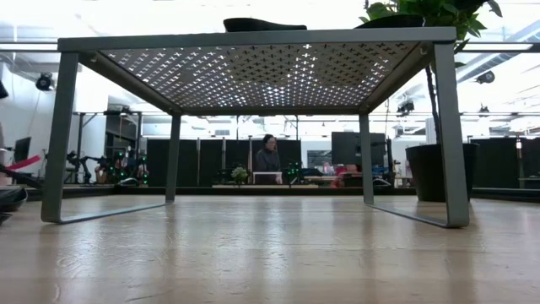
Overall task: Pick & Place Mini shaped plates
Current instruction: Stack the black distorted plate on the distorted plates on the shelf
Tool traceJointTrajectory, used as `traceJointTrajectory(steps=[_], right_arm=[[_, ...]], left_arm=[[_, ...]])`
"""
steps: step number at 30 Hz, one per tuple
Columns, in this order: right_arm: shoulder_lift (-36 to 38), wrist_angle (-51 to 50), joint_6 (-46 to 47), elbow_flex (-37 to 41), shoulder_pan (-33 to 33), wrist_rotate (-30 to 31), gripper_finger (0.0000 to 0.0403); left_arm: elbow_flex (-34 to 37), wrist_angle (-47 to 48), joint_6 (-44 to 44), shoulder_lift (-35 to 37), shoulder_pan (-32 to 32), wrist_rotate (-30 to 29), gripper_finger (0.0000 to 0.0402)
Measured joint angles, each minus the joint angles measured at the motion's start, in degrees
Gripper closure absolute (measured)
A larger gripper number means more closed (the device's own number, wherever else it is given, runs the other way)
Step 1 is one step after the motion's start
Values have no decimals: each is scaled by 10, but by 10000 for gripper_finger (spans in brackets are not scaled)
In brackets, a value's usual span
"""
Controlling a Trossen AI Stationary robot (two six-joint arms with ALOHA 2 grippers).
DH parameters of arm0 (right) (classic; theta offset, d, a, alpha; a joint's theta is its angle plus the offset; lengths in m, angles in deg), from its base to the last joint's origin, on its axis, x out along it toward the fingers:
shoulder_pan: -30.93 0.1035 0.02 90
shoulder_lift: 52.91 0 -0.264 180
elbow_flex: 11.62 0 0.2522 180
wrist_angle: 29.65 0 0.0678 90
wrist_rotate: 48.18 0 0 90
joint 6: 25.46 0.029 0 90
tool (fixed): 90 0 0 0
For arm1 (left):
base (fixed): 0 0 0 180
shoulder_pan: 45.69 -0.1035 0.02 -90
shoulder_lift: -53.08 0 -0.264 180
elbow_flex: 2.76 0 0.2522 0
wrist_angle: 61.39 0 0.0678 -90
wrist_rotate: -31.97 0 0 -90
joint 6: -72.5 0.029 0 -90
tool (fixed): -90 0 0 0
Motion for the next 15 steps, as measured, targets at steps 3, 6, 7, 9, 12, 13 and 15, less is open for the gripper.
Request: traceJointTrajectory(steps=[3, 6, 7, 9, 12, 13, 15], right_arm=[[0, 0, 0, 0, 0, 0, 394], [0, 0, 0, 0, 0, 0, 394], [0, 0, 0, 0, 0, 0, 394], [0, 0, 0, 0, 0, 0, 394], [0, 0, 0, 0, 0, 0, 394], [0, 0, 0, 0, 0, 0, 394], [0, 0, 0, 0, 0, 0, 394]], left_arm=[[0, 3, 1, 0, -41, 24, 401], [0, 23, -4, 0, -84, 80, 401], [0, 35, -15, 0, -97, 96, 401], [0, 61, -31, 0, -120, 125, 401], [0, 104, -61, 0, -140, 148, 401], [0, 113, -65, 0, -144, 155, 401], [6, 120, -66, 0, -152, 164, 401]])
